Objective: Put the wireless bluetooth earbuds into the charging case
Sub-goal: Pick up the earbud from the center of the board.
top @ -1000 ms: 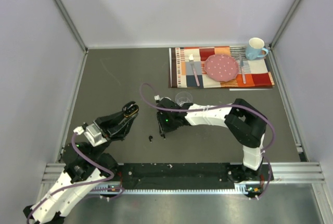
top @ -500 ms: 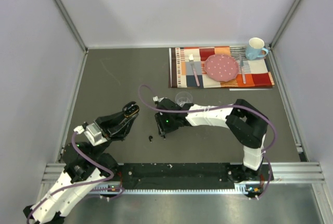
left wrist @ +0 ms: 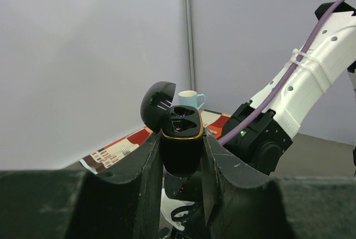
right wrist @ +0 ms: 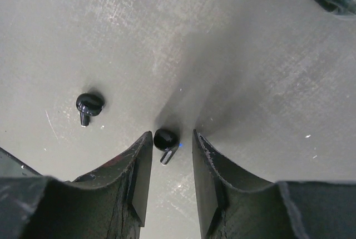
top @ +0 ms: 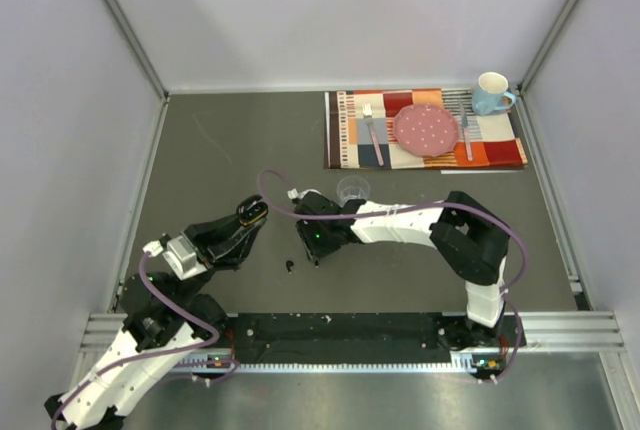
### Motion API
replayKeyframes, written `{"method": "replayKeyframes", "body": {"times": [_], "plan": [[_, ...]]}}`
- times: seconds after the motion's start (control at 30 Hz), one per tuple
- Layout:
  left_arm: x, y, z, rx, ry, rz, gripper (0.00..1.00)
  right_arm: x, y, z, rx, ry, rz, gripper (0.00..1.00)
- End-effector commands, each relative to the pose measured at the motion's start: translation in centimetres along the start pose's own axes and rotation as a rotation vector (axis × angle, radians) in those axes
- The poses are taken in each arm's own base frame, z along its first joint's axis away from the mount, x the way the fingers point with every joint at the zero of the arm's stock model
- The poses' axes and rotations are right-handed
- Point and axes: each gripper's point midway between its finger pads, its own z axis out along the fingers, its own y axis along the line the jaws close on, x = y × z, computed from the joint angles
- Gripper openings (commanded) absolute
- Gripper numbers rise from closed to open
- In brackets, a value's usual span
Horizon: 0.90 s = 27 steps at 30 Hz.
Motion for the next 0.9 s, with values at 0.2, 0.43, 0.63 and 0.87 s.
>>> {"method": "replayKeyframes", "body": {"times": [0.2,0.43,0.63,0.87], "plan": [[-1.0,0.0,-0.1,-0.004,-0.033,-0.002,0.00,1.3,0.3,0.5,0.060,0.050,-0.008,0.34],[-0.8,0.1,-0.1,-0.007,-0.029,-0.004,0.00,2.0,-0.3,0.9,0.109,0.071,0.059,0.29],[-0.7,0.2,-0.1,-0.013,-0.027,-0.005,0.00,2.7,-0.3,1.1,0.130,0.087,0.088,0.30],[-0.4,0.3,-0.1,-0.017,-0.022,-0.007,0.00,3.0,-1.1,0.9,0.206,0.091,0.117,0.34]]}}
